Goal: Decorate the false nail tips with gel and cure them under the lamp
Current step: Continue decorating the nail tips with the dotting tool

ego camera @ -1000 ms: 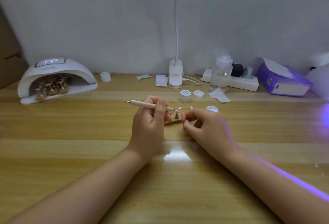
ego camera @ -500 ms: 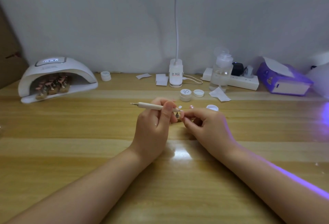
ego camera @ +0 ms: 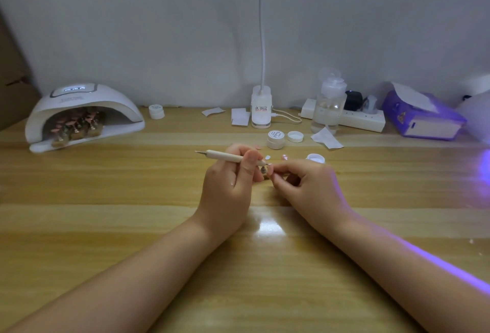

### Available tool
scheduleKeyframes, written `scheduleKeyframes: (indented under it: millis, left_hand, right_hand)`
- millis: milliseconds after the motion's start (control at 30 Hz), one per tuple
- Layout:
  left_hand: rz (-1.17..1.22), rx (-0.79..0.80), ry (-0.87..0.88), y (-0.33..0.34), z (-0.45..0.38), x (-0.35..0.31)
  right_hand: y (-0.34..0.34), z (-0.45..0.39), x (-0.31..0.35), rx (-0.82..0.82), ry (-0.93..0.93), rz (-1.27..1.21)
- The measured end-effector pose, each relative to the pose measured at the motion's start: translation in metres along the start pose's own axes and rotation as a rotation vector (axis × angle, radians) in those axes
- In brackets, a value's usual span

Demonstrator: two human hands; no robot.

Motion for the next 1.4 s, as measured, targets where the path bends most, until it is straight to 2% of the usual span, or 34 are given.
scheduleKeyframes:
  millis: [1400]
  left_hand:
    - [-0.025,0.001,0.006,-0.0001,0.0001,-0.0033]
  right_hand:
    - [-0.0002,-0.0008,0.0033,-0.003,-0.010,0.024]
Point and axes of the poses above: each hand's wrist, its own z-axis away from the middle knuckle, its own y-axis out of the palm, x = y × z, the point moved 10 cm from there along -z, towards the middle knuckle, and after that the axes turned 3 degrees about -z, right-handed, at the moved point
